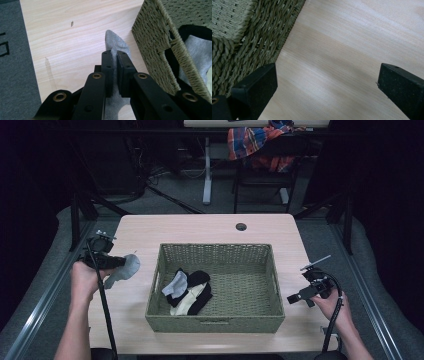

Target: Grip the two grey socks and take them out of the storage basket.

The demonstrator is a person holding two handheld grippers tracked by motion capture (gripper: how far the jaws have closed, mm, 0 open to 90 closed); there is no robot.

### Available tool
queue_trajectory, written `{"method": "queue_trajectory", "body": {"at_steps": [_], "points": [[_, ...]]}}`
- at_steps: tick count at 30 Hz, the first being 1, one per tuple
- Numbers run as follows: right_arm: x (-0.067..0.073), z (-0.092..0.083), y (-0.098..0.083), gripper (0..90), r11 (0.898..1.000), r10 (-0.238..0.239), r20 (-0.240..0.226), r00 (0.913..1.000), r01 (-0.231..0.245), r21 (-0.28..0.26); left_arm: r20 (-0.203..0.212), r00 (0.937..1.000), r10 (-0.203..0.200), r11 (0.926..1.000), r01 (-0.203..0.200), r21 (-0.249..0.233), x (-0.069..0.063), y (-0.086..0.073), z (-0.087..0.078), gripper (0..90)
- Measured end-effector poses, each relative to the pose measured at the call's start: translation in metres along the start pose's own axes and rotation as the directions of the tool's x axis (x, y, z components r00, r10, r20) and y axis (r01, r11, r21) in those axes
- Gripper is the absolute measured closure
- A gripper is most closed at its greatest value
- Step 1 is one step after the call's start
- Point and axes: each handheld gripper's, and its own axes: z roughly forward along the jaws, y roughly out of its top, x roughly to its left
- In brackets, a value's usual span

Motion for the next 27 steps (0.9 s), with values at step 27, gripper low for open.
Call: {"method": "queue_trajectory", "body": {"at_steps": [27], "points": [[0.001, 0.001, 0.002, 2.5, 0.999, -0.028, -0.025, 0.9993, 0.028, 0.032, -0.019, 0.9975, -0.069, 0.9924, 0.07, 0.101, 0.017, -0.024, 0.051, 85.5]]}}
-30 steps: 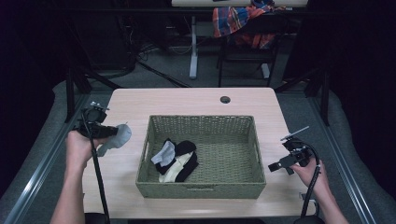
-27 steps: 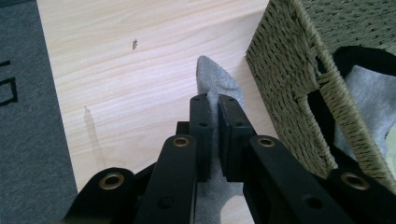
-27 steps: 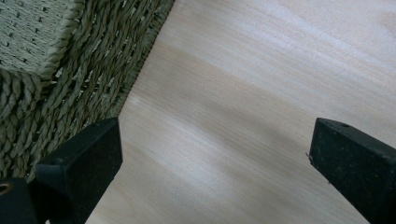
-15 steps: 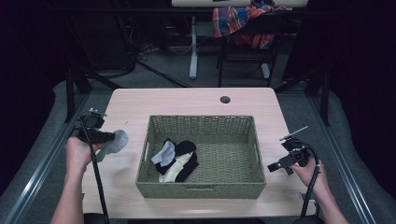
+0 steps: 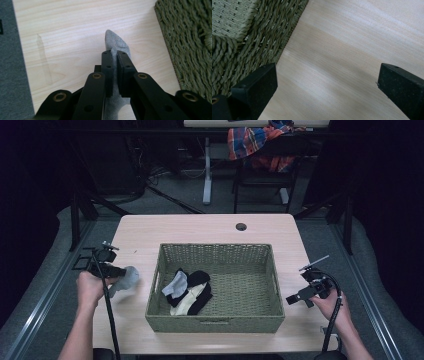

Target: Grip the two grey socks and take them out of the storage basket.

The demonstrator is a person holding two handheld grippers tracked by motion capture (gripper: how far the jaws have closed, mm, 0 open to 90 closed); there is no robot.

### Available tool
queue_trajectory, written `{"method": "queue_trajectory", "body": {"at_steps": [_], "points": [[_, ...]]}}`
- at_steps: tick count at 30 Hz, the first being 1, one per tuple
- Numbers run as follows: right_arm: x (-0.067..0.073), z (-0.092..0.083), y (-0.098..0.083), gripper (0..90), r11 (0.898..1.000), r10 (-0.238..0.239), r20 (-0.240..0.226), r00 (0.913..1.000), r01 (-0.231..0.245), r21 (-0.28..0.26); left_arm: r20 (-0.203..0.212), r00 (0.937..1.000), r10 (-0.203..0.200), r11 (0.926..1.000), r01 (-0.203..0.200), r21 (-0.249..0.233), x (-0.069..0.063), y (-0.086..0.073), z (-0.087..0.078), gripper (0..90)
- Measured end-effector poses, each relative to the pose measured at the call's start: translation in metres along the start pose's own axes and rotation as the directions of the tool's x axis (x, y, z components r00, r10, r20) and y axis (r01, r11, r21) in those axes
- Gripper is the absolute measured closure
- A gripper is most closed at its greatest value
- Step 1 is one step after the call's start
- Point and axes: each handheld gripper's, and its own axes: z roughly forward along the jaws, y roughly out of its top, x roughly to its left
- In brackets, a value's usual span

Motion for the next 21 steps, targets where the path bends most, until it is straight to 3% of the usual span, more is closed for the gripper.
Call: {"method": "queue_trajectory", "body": {"at_steps": [16, 18, 21], "points": [[0.0, 0.002, -0.002, 2.5, 0.999, 0.025, 0.01, 0.9996, -0.025, -0.02, 0.062, 0.9981, -0.004, 0.9956, -0.002, 0.093, 0.002, 0.0, 0.027, 84.8], [-0.002, 0.001, 0.0, 2.5, 1.0, -0.004, 0.011, 0.9999, 0.004, 0.015, 0.068, 0.9977, -0.003, 0.9947, -0.004, 0.103, 0.003, 0.001, 0.028, 83.9], [-0.001, 0.001, 0.0, 2.5, 1.0, 0.005, 0.009, 0.9999, -0.005, 0.007, 0.076, 0.997, -0.013, 0.994, 0.005, 0.11, 0.004, 0.001, 0.028, 77.0]]}}
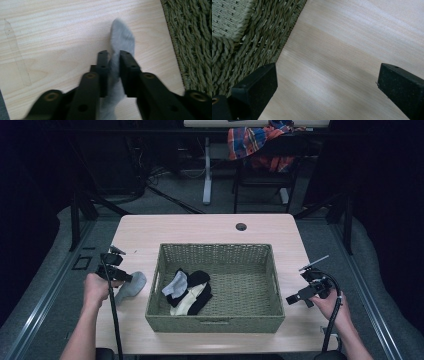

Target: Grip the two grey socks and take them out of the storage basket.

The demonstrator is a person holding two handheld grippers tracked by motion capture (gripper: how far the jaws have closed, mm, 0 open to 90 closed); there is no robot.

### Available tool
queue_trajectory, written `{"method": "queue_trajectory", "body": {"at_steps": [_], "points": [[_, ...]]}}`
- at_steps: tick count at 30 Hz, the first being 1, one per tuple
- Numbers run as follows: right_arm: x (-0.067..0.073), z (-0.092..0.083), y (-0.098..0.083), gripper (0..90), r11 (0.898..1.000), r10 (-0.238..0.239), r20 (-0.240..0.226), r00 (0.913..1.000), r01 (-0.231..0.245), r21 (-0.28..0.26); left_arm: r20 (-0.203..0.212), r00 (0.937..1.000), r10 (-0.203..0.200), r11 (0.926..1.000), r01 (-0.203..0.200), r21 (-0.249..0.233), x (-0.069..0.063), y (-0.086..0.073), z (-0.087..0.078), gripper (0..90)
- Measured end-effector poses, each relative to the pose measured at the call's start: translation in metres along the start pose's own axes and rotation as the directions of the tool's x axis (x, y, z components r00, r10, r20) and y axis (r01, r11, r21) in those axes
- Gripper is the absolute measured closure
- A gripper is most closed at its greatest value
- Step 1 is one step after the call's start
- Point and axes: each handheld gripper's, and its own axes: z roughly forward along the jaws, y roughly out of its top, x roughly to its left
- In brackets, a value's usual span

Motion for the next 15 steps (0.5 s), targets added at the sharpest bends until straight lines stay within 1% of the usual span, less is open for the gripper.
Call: {"method": "queue_trajectory", "body": {"at_steps": [1, 4, 5, 6, 7, 8, 9, 10, 11, 13, 14, 15], "points": [[0.0, 0.0, 0.0, 2.5, 1.0, -0.003, 0.001, 1.0, 0.003, 0.003, -0.003, 1.0, -0.004, 1.0, 0.004, 0.0, 0.0, 0.0, -0.001, 71.6], [0.0, 0.0, 0.0, 2.6, 1.0, 0.0, -0.003, 1.0, 0.0, -0.001, -0.034, 0.9994, -0.001, 0.9998, 0.0, -0.021, -0.002, 0.001, -0.007, 53.2], [0.0, 0.0, 0.0, 2.6, 1.0, 0.001, -0.004, 1.0, -0.001, -0.002, -0.037, 0.9993, 0.003, 0.9996, -0.004, -0.027, -0.003, 0.001, -0.011, 49.4], [0.001, 0.002, -0.001, 2.6, 0.999, 0.022, -0.01, 0.9997, -0.022, -0.031, -0.041, 0.9991, 0.003, 0.9991, -0.005, -0.042, -0.004, 0.001, -0.015, 46.0], [0.001, 0.002, 0.0, 2.6, 1.0, 0.018, -0.002, 0.9998, -0.018, -0.024, -0.042, 0.9991, -0.001, 0.9985, -0.002, -0.055, -0.005, 0.001, -0.02, 42.2], [0.0, 0.001, 0.001, 2.6, 1.0, 0.004, -0.008, 1.0, -0.004, -0.013, -0.046, 0.9989, 0.003, 0.9978, -0.006, -0.065, -0.007, 0.001, -0.024, 38.2], [0.001, 0.002, 0.001, 2.6, 1.0, 0.01, -0.006, 0.9999, -0.011, -0.019, -0.045, 0.999, 0.01, 0.9966, -0.014, -0.081, -0.009, 0.001, -0.031, 36.0], [0.001, 0.003, 0.002, 2.7, 1.0, 0.007, -0.012, 0.9999, -0.007, -0.019, -0.044, 0.9989, 0.015, 0.9953, -0.019, -0.095, -0.011, 0.001, -0.036, 32.5], [0.002, 0.004, 0.003, 2.9, 1.0, 0.015, -0.004, 0.9999, -0.016, -0.024, -0.044, 0.9988, 0.02, 0.9935, -0.025, -0.111, -0.014, 0.001, -0.041, 29.7], [0.001, 0.004, 0.004, 3.1, 1.0, 0.008, -0.012, 0.9999, -0.008, -0.016, -0.04, 0.9984, 0.041, 0.9904, -0.046, -0.131, -0.019, 0.002, -0.05, 22.8], [0.0, 0.003, 0.005, 3.1, 1.0, -0.009, -0.007, 0.9999, 0.009, 0.006, -0.037, 0.9981, 0.05, 0.9893, -0.055, -0.135, -0.022, 0.002, -0.053, 19.9], [0.0, 0.002, 0.006, 3.1, 1.0, -0.017, -0.003, 0.9999, 0.017, 0.017, -0.039, 0.9971, 0.065, 0.9874, -0.07, -0.142, -0.026, 0.003, -0.057, 18.7]]}}
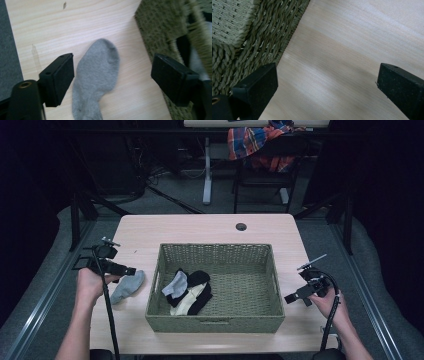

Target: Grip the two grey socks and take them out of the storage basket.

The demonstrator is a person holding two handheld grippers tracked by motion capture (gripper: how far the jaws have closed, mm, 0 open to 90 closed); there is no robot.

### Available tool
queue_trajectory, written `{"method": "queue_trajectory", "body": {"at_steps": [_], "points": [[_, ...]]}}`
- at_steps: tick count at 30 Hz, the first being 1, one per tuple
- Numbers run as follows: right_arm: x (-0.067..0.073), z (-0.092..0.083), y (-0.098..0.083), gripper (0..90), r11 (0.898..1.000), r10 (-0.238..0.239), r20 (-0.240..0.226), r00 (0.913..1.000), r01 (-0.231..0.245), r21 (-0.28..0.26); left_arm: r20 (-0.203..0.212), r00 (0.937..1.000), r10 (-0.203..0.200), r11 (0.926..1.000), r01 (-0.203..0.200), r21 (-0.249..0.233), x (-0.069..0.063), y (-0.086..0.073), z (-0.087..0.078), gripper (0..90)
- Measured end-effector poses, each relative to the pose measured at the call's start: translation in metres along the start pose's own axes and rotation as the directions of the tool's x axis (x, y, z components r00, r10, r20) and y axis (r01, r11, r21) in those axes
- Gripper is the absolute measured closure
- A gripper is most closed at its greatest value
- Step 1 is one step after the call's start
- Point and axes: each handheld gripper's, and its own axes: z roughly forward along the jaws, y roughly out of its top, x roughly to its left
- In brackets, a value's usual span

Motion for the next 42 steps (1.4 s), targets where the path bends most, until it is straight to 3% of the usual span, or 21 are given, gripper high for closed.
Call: {"method": "queue_trajectory", "body": {"at_steps": [4, 5, 6, 7, 13, 14, 15, 17, 19, 22, 23, 24, 25, 27, 29, 30, 36, 38, 39, 40, 42], "points": [[-0.001, 0.0, 0.0, 3.0, 1.0, 0.019, -0.002, 0.9998, -0.019, -0.018, 0.0, 0.9988, 0.048, 0.9984, -0.048, -0.029, -0.014, 0.005, -0.009, 14.8], [0.0, 0.003, -0.001, 3.0, 0.998, 0.042, -0.005, 0.9991, -0.042, -0.046, -0.003, 0.9982, 0.06, 0.9976, -0.06, -0.034, -0.018, 0.006, -0.011, 14.0], [-0.002, 0.0, 0.002, 3.0, 1.0, 0.011, 0.004, 0.9999, -0.01, -0.002, -0.003, 0.9976, 0.07, 0.9968, -0.07, -0.038, -0.021, 0.006, -0.012, 13.1], [0.0, 0.002, 0.001, 3.0, 0.999, 0.039, 0.003, 0.9992, -0.039, -0.035, -0.003, 0.9971, 0.077, 0.9962, -0.077, -0.04, -0.024, 0.007, -0.013, 12.0], [-0.002, 0.001, -0.001, 3.4, 0.999, 0.04, 0.013, 0.9991, -0.039, -0.024, -0.007, 0.9907, 0.136, 0.989, -0.136, -0.059, -0.043, 0.011, -0.02, 8.4], [-0.003, 0.0, 0.0, 3.4, 1.0, 0.027, 0.018, 0.9995, -0.027, -0.004, -0.001, 0.9894, 0.145, 0.9876, -0.145, -0.061, -0.047, 0.012, -0.022, 7.8], [-0.001, 0.002, -0.002, 3.4, 0.998, 0.052, 0.013, 0.9986, -0.052, -0.037, 0.001, 0.9882, 0.153, 0.9863, -0.153, -0.063, -0.049, 0.013, -0.022, 7.0], [-0.002, 0.0, -0.003, 3.4, 0.999, 0.046, 0.011, 0.9989, -0.046, -0.02, 0.011, 0.9854, 0.17, 0.983, -0.169, -0.072, -0.056, 0.015, -0.023, 6.2], [-0.001, 0.001, -0.005, 3.4, 0.996, 0.071, 0.007, 0.9975, -0.07, -0.048, 0.018, 0.9824, 0.186, 0.98, -0.184, -0.075, -0.063, 0.017, -0.023, 5.4], [-0.003, -0.003, -0.006, 3.4, 0.999, 0.041, 0.015, 0.999, -0.041, -0.015, 0.03, 0.9762, 0.215, 0.9744, -0.212, -0.074, -0.073, 0.019, -0.023, 4.7], [-0.002, 0.0, -0.008, 3.4, 0.996, 0.068, 0.005, 0.9977, -0.068, -0.057, 0.031, 0.9742, 0.224, 0.9724, -0.221, -0.075, -0.077, 0.02, -0.023, 4.6], [-0.004, -0.005, -0.006, 3.4, 1.0, 0.015, 0.02, 0.9997, -0.016, 0.012, 0.034, 0.9725, 0.23, 0.9709, -0.227, -0.075, -0.079, 0.02, -0.023, 4.2], [-0.004, -0.006, -0.007, 3.4, 1.0, 0.022, 0.018, 0.9996, -0.022, 0.014, 0.037, 0.9709, 0.236, 0.9695, -0.233, -0.075, -0.083, 0.02, -0.022, 3.9], [-0.001, -0.003, -0.01, 3.4, 0.997, 0.058, 0.012, 0.9982, -0.058, -0.041, 0.047, 0.9676, 0.248, 0.9669, -0.244, -0.075, -0.089, 0.02, -0.019, 3.8], [-0.002, -0.005, -0.01, 3.4, 0.999, 0.036, 0.016, 0.9992, -0.036, -0.019, 0.085, 0.9634, 0.254, 0.9659, -0.249, -0.073, -0.095, 0.02, -0.014, 3.4], [0.001, -0.004, -0.01, 3.4, 0.997, 0.058, 0.019, 0.9981, -0.057, -0.045, 0.09, 0.9617, 0.259, 0.9649, -0.253, -0.071, -0.098, 0.02, -0.012, 3.4], [0.003, -0.001, -0.006, 3.4, 0.999, 0.043, 0.017, 0.9989, -0.042, -0.028, 0.096, 0.9503, 0.296, 0.9552, -0.295, -0.029, -0.111, 0.022, 0.005, 1.7], [0.0, -0.003, -0.007, 3.4, 1.0, 0.019, 0.012, 0.9997, -0.02, 0.008, 0.096, 0.9486, 0.302, 0.9533, -0.302, -0.017, -0.115, 0.023, 0.01, 1.1], [0.001, -0.001, -0.009, 3.3, 0.998, 0.049, 0.007, 0.9988, -0.049, -0.031, 0.093, 0.9457, 0.311, 0.9502, -0.311, -0.014, -0.117, 0.024, 0.013, 1.1], [-0.003, -0.005, -0.009, 3.4, 1.0, 0.018, 0.003, 0.9998, -0.018, 0.008, 0.097, 0.9437, 0.316, 0.9485, -0.317, -0.011, -0.12, 0.025, 0.014, 1.1], [-0.002, -0.003, -0.012, 3.4, 0.998, 0.055, 0.011, 0.9984, -0.055, -0.034, 0.093, 0.9371, 0.337, 0.9415, -0.336, -0.02, -0.126, 0.027, 0.016, 1.3]]}}
